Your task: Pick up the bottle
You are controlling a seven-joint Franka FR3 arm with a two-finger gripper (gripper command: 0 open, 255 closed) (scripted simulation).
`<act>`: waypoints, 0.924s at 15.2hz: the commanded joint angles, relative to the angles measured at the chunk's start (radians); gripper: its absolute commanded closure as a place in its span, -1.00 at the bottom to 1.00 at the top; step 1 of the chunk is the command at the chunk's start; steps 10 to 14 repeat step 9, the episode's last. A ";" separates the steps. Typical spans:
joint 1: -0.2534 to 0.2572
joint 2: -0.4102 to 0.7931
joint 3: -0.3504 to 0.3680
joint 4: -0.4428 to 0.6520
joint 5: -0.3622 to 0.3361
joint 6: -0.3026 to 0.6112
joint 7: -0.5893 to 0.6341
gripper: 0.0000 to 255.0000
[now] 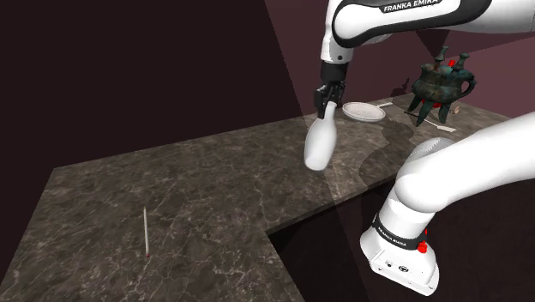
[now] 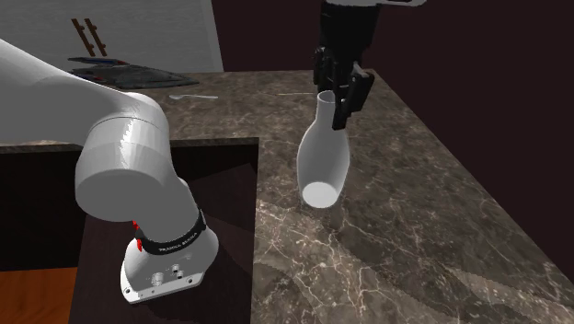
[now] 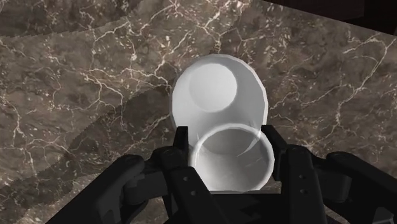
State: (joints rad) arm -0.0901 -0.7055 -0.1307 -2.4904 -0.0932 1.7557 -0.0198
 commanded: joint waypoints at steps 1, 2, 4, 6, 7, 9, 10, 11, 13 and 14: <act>0.002 0.001 0.003 0.026 0.003 -0.025 0.001 1.00; 0.002 0.001 0.004 0.040 0.003 -0.038 0.001 1.00; 0.003 0.003 0.006 0.067 0.005 -0.065 0.000 1.00; 0.003 0.005 0.007 0.096 0.007 -0.091 0.000 1.00; 0.004 0.007 0.008 0.110 0.008 -0.103 -0.001 1.00; 0.004 0.007 0.008 0.112 0.008 -0.105 -0.001 1.00; 0.004 0.007 0.008 0.112 0.008 -0.105 -0.001 1.00; 0.004 0.007 0.008 0.112 0.008 -0.105 -0.001 1.00; 0.004 0.007 0.008 0.112 0.008 -0.105 -0.001 1.00; 0.004 0.007 0.008 0.112 0.008 -0.105 -0.001 1.00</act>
